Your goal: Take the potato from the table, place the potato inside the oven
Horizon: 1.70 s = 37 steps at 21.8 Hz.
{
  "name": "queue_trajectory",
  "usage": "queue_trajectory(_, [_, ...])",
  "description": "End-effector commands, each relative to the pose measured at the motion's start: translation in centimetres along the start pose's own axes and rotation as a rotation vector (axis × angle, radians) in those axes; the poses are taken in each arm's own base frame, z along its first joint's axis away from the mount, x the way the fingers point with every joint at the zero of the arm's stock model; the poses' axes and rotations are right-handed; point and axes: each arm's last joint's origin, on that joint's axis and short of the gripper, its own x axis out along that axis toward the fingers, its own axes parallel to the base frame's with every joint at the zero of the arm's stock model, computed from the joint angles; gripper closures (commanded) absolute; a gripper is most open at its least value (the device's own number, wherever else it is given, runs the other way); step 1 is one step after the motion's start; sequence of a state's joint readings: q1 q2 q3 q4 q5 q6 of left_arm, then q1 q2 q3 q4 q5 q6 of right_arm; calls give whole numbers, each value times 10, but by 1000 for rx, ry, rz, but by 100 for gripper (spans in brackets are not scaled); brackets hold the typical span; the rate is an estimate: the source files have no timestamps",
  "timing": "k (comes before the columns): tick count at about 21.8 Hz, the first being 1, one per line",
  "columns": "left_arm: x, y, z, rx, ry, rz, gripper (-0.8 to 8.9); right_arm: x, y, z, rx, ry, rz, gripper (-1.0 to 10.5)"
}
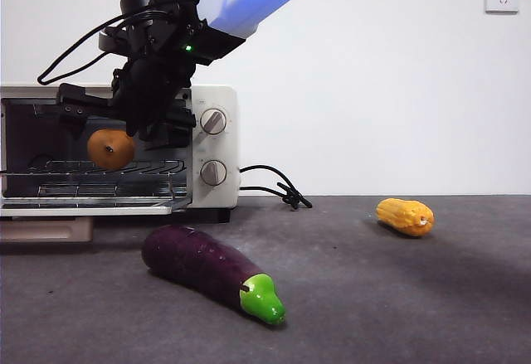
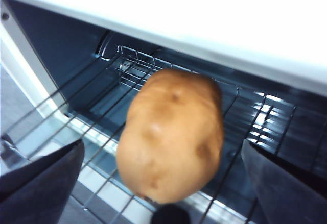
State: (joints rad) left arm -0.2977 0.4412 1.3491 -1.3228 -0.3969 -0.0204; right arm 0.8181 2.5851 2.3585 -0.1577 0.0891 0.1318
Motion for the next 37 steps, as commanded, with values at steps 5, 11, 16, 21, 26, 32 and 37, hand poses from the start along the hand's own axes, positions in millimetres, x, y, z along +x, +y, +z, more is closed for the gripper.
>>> queue_trajectory(5, [0, 0, 1, -12, -7, -6, 818, -7, 12, 10, 141, 85, 95, 402])
queue_trajectory(11, [0, 0, 1, -12, -7, -6, 818, -34, 34, 34, 117, 167, 58, 411])
queue_trajectory(16, [0, 0, 1, -20, -7, -7, 818, -66, 48, 46, 83, 299, -76, 415])
queue_trajectory(21, [0, 0, 1, -33, -6, -7, 818, -103, 64, 58, -67, 408, -59, 605])
queue_trajectory(26, [0, 0, 1, -43, -6, -7, 818, -142, 72, 69, -139, 490, -13, 911])
queue_trajectory(32, [1, 0, 1, -75, -4, -7, 818, -190, 93, 101, -120, 403, 259, 919])
queue_trajectory(37, [4, -2, 3, -106, 12, -13, 818, -248, 99, 135, -156, 286, 312, 955])
